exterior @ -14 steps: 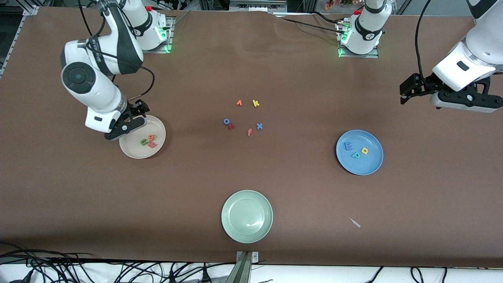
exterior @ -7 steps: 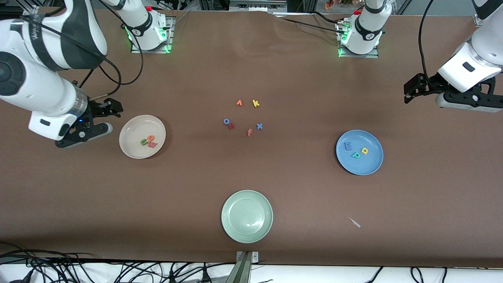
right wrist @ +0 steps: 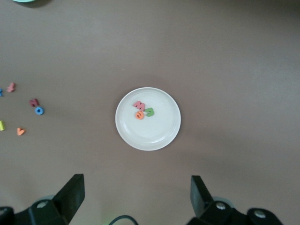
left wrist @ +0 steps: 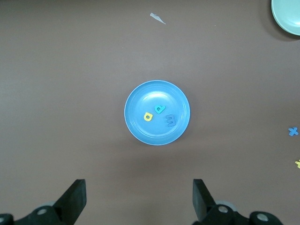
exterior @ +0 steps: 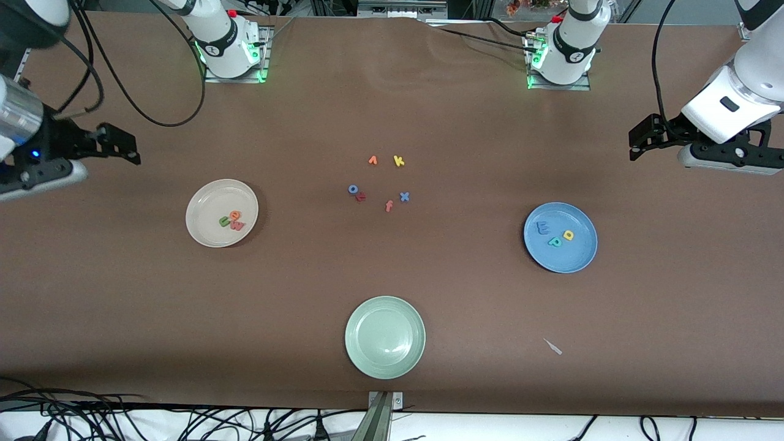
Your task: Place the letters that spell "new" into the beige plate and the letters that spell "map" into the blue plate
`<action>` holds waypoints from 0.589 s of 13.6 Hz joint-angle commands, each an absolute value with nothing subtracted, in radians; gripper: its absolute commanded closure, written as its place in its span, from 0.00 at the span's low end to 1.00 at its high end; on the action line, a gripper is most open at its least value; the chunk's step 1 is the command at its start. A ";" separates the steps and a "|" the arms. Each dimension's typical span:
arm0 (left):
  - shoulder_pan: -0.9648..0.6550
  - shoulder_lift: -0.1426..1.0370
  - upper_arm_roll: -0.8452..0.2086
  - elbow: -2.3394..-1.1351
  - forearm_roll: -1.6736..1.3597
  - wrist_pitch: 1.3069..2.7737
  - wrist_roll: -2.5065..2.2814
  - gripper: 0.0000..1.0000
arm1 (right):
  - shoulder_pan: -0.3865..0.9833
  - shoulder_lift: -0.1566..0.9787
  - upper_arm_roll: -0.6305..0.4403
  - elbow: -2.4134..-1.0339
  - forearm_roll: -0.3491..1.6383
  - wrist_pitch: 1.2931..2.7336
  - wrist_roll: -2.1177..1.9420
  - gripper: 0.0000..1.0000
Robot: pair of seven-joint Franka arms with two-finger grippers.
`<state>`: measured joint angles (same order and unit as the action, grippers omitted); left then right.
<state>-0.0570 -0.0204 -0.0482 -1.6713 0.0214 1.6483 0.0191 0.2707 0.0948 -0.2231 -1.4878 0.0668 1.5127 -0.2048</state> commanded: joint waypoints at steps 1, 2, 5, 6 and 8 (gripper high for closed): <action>-0.057 -0.032 -0.048 -1.663 0.003 1.635 0.014 0.00 | 0.145 0.002 -0.063 -1.568 0.075 1.513 -0.066 0.00; -0.057 -0.031 -0.048 -1.663 0.003 1.635 0.015 0.00 | 0.144 -0.006 -0.063 -1.574 0.075 1.517 -0.064 0.00; -0.057 -0.032 -0.049 -1.661 0.003 1.635 0.015 0.00 | 0.137 -0.046 -0.064 -1.606 0.060 1.519 -0.064 0.00; -0.057 -0.032 -0.049 -1.661 0.003 1.635 0.015 0.00 | 0.137 -0.046 -0.071 -1.606 0.049 1.513 -0.067 0.00; -0.057 -0.032 -0.049 -1.663 0.003 1.635 0.015 0.00 | 0.135 -0.025 -0.093 -1.597 0.049 1.509 -0.106 0.00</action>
<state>-0.0571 -0.0212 -0.0487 -1.6689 0.0214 1.6483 0.0190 0.1476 -0.0126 -0.0864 -1.5745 0.0600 1.5092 -0.0787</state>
